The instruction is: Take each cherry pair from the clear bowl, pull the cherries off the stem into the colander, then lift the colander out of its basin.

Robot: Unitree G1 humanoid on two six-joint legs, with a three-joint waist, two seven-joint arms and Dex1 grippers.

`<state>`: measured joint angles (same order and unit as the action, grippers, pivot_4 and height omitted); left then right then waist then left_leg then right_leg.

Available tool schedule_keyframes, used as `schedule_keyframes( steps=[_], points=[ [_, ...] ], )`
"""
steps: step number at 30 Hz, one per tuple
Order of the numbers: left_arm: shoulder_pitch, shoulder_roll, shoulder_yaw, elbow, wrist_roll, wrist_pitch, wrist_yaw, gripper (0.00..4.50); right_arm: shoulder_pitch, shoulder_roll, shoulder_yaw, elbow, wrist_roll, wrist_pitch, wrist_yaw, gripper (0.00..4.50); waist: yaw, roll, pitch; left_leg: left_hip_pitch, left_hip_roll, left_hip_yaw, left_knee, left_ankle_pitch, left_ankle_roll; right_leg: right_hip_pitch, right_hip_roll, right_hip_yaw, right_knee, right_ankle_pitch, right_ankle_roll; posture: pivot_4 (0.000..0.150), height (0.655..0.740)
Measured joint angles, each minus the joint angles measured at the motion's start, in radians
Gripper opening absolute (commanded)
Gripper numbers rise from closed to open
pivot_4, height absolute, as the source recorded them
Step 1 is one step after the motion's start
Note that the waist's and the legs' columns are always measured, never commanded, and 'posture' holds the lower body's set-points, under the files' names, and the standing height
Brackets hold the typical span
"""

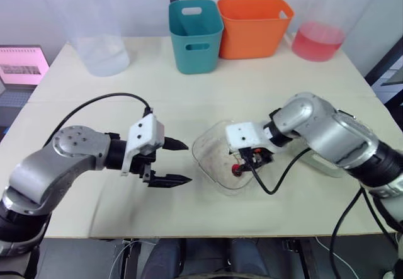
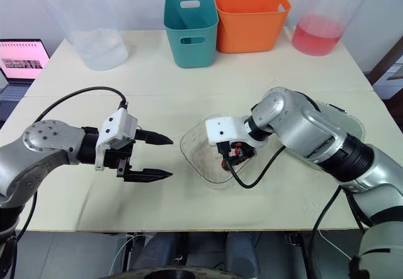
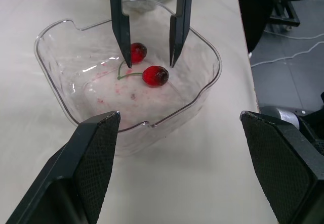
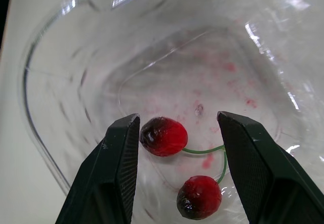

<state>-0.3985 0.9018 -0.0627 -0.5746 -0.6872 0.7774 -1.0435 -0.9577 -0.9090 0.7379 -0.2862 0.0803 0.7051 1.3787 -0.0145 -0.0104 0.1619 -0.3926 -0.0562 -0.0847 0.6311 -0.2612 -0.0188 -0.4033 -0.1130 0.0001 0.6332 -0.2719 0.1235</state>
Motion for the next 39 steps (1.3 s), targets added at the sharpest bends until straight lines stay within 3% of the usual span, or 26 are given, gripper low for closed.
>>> schedule_keyframes(
  steps=[18, 21, 24, 26, 37, 39],
  points=[
    [-0.01, -0.049, 0.0, -0.013, 0.0, -0.002, 0.041, 4.01, -0.006, 0.112, 0.059, 0.177, -0.257, -0.232, 0.139, 2.59, -0.001, 0.0, 0.0, 0.0, -0.001, 0.0, 0.0, 0.003, -0.006, 0.0, 0.0, 0.0, 0.0, 0.0, 0.0, 0.15, 0.74],
    [-0.01, -0.051, 0.001, -0.013, 0.0, -0.006, 0.047, 4.01, -0.005, 0.133, 0.059, 0.194, -0.277, -0.232, 0.149, 1.71, -0.001, 0.0, 0.0, 0.0, -0.001, 0.0, 0.0, 0.004, -0.006, 0.0, 0.0, 0.0, 0.0, 0.0, 0.0, 0.15, 0.74],
    [-0.01, -0.057, 0.001, -0.013, 0.001, -0.01, 0.053, 4.01, -0.004, 0.15, 0.059, 0.197, -0.289, -0.232, 0.157, 0.37, -0.001, 0.0, 0.0, 0.0, -0.001, 0.0, 0.0, 0.004, -0.007, 0.0, 0.0, 0.0, 0.0, 0.0, 0.0, 0.15, 0.74],
    [-0.01, -0.057, 0.001, -0.013, 0.001, -0.015, 0.054, 4.01, -0.003, 0.158, 0.056, 0.2, -0.294, -0.232, 0.159, 0.01, -0.001, 0.0, 0.0, 0.0, -0.001, 0.0, 0.0, 0.004, -0.007, 0.0, 0.0, 0.0, 0.0, 0.0, 0.0, 0.15, 0.74],
    [-0.012, -0.058, 0.0, -0.001, 0.011, -0.028, 0.049, 4.01, -0.04, 0.295, -0.064, 0.248, -0.262, -0.225, 0.094, 0.01, -0.002, 0.0, 0.0, 0.0, -0.001, -0.001, 0.0, 0.004, -0.008, -0.001, 0.0, 0.0, 0.001, 0.0, 0.0, 0.15, 0.74],
    [-0.016, -0.058, 0.0, 0.006, 0.014, -0.029, 0.046, 4.01, -0.04, 0.297, -0.074, 0.253, -0.262, -0.234, 0.09, 0.96, 0.002, 0.0, 0.0, 0.0, -0.001, -0.001, 0.0, 0.004, -0.008, 0.0, 0.0, 0.0, 0.001, 0.0, 0.0, 0.15, 0.74]
  ],
)
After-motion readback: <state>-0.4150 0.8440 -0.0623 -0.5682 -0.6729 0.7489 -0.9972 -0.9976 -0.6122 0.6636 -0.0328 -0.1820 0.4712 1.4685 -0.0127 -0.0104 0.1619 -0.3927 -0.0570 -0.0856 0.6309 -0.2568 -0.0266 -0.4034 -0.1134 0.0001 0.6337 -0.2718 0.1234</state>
